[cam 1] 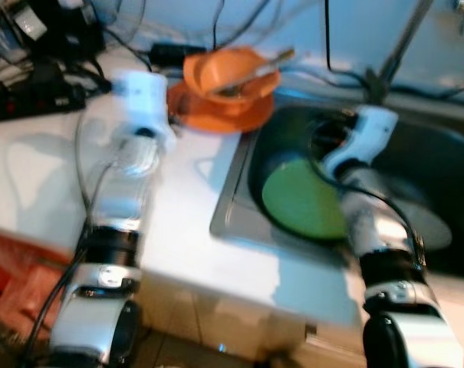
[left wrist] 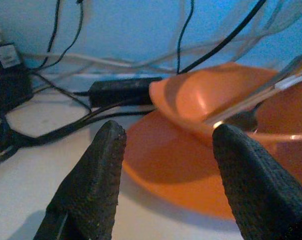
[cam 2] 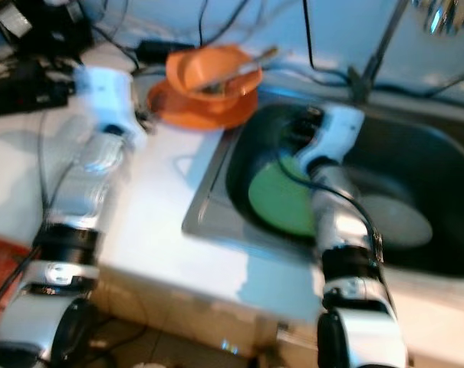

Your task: Kitchen organization

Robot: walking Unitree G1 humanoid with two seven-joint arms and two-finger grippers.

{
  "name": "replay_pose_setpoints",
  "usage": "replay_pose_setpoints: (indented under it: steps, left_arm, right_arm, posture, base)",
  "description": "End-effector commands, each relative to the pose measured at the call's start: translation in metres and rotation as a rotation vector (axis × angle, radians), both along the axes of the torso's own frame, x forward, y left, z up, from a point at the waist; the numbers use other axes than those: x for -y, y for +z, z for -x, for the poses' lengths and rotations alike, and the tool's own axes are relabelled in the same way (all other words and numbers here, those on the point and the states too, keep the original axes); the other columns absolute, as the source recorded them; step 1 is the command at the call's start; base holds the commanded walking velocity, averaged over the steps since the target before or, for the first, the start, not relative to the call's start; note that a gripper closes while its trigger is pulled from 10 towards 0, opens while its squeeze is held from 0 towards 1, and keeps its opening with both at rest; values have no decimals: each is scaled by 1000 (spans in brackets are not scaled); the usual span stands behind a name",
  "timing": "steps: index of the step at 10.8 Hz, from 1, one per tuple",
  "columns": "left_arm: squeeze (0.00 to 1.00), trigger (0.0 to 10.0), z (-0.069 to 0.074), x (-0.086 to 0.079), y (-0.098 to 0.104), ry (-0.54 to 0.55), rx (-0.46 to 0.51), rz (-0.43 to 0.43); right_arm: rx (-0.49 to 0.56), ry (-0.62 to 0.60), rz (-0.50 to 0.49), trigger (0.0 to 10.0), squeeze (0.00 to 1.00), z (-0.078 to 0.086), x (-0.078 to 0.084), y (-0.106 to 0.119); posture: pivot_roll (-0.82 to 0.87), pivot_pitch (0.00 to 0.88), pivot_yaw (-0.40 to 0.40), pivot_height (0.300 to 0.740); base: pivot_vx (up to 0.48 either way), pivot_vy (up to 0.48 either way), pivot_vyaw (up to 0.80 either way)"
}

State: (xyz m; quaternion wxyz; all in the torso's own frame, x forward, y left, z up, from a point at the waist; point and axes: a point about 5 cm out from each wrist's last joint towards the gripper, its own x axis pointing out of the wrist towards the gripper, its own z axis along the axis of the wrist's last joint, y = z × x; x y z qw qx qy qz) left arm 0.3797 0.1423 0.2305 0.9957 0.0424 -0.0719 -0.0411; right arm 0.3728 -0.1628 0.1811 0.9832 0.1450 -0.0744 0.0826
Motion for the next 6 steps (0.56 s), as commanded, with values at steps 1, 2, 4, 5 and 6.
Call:
replay_pose_setpoints:
  steps: [1, 2, 4, 5, 6]
  left_arm:
    - [0, 10000, 1, -9, 5, 24, 14, -10]
    - [0, 10000, 1, -8, 6, 11, 15, -22]
    - [0, 10000, 2, -1, 6, -29, 28, -26]
    - [0, 10000, 3, 1, 5, -47, 23, -26]
    - [0, 10000, 4, 8, 3, -124, 8, 7]
  right_arm:
    - [1, 25, -2, 10000, 0, -1, -8, 2]
    - [0, 28, -2, 10000, 0, -1, -9, 2]
    - [-2, 31, -3, 10000, 0, -1, -10, 1]
    - [-2, 31, -4, 10000, 0, -1, -10, 0]
    - [-3, 32, -4, 10000, 0, -1, -11, 0]
  posture:
    - [60, 129, -22, 740]
    - [60, 128, -22, 740]
    - [60, 124, -21, 740]
    - [59, 121, -21, 740]
    - [60, 118, -20, 740]
  base:
    - [405, 0, 0]
    - [262, 0, 0]
    - [0, 0, 0]
    - [0, 0, 0]
    - [0, 0, 0]
